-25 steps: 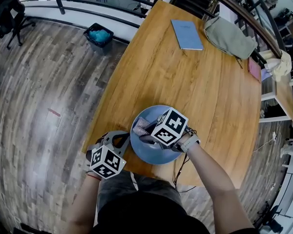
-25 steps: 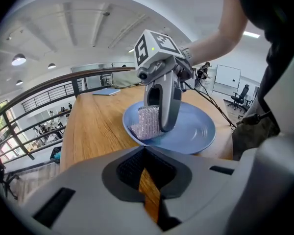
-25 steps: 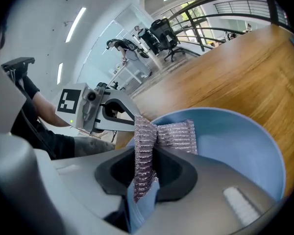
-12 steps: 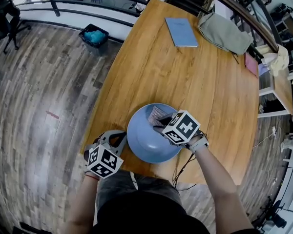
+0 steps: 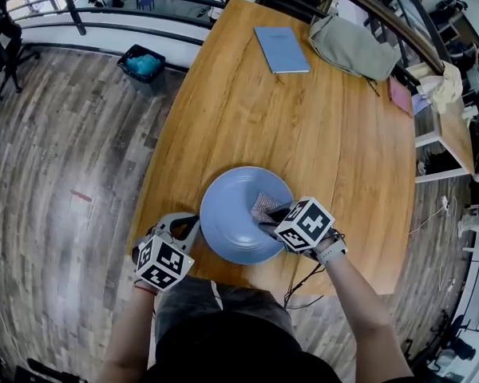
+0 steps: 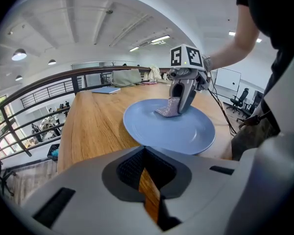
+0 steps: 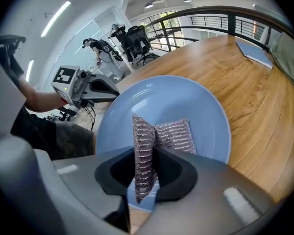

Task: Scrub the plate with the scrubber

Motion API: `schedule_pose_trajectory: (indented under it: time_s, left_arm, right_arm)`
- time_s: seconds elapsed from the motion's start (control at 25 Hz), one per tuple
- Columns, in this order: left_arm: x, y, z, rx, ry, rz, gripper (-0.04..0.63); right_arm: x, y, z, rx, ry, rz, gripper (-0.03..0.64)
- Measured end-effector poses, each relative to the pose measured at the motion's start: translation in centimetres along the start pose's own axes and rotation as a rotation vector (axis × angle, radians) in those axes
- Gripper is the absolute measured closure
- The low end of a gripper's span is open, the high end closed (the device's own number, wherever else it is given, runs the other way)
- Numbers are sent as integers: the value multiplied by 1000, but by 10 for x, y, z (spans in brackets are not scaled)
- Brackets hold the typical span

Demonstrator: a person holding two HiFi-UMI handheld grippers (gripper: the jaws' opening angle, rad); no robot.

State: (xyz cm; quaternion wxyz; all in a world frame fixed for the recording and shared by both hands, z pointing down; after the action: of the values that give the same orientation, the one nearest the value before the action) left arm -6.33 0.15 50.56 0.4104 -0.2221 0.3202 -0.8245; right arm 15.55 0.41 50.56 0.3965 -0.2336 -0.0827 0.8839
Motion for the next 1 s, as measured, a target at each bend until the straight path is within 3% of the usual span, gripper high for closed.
schedule_pose_trajectory:
  time_s: [0.36,0.68,1.0]
  left_arm:
    - [0,2,2,8,3,10,600]
    - [0,7,3,19,17,14,600]
    - [0,12,4,14,33,34,600]
  right_arm:
    - [44,-14,16,83,175,12,528]
    - [69,10,38,104,337,-34,528]
    - [64,46,50,54,379,-56,528]
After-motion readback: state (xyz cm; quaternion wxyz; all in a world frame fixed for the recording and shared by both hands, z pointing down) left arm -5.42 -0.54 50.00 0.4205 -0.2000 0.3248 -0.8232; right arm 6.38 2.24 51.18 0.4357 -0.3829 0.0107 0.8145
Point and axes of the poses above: the fingertips, and each gripper's own axes: z forward along the fingers, x to its left, y out of its top, the point moved 6 cm from there along -z, backward along the fingers, and after that the axes turned 7 degrees about -z, right-handed, at the moved point
